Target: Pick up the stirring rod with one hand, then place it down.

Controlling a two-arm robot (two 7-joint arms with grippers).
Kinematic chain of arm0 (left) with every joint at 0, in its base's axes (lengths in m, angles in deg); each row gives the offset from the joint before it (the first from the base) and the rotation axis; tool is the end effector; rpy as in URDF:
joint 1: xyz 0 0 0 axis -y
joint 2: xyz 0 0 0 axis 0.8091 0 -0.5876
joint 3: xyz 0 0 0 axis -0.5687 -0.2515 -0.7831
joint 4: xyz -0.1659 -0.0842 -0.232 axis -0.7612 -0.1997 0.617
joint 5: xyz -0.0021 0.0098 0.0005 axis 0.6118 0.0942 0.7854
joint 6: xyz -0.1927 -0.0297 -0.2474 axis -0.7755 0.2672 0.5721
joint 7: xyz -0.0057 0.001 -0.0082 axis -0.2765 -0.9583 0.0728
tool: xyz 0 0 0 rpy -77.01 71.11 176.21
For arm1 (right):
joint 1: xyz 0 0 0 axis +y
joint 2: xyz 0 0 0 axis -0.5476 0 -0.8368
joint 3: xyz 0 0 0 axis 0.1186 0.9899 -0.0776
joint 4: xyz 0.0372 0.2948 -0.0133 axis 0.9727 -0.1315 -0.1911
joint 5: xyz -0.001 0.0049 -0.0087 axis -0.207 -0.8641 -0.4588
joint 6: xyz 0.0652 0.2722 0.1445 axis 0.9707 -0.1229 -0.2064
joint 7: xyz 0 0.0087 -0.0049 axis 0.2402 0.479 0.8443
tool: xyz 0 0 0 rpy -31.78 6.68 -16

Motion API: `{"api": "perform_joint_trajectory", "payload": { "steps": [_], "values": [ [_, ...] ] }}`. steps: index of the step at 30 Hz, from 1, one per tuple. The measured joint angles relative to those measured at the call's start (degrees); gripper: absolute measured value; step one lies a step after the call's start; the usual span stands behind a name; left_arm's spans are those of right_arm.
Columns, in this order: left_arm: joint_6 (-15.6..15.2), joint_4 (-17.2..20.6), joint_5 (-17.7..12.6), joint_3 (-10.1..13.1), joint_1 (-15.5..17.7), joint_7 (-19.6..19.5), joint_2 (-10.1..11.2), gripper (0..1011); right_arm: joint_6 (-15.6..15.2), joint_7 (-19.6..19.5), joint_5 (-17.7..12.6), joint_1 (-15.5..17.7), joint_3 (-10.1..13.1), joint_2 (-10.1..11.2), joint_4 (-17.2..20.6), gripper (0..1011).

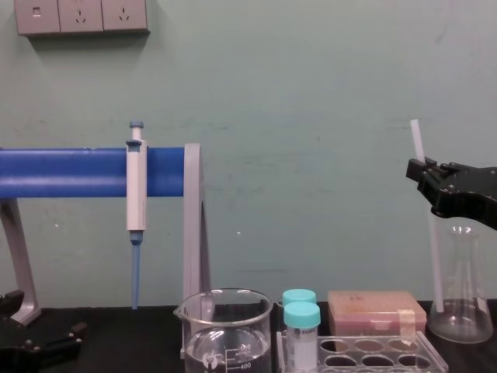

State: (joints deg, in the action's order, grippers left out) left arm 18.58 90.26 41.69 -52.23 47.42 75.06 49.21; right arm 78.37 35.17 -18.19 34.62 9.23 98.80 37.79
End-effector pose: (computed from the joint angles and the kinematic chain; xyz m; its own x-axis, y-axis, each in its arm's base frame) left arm 0.3652 0.0852 -0.3092 0.2922 0.8804 0.3736 -0.9553 0.2873 0.0702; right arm 0.4397 -0.0560 -0.2692 0.4861 -0.8595 0.1579 0.8075 0.5109 0.2950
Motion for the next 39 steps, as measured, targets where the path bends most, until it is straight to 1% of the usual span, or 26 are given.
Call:
{"api": "perform_joint_trajectory", "payload": {
  "steps": [39],
  "values": [
    [0.0,0.0,0.0,0.0,0.0,0.0,0.0,1000,0.0,0.0,0.0,0.0,0.0,0.0,0.0,68]
  ]
}}
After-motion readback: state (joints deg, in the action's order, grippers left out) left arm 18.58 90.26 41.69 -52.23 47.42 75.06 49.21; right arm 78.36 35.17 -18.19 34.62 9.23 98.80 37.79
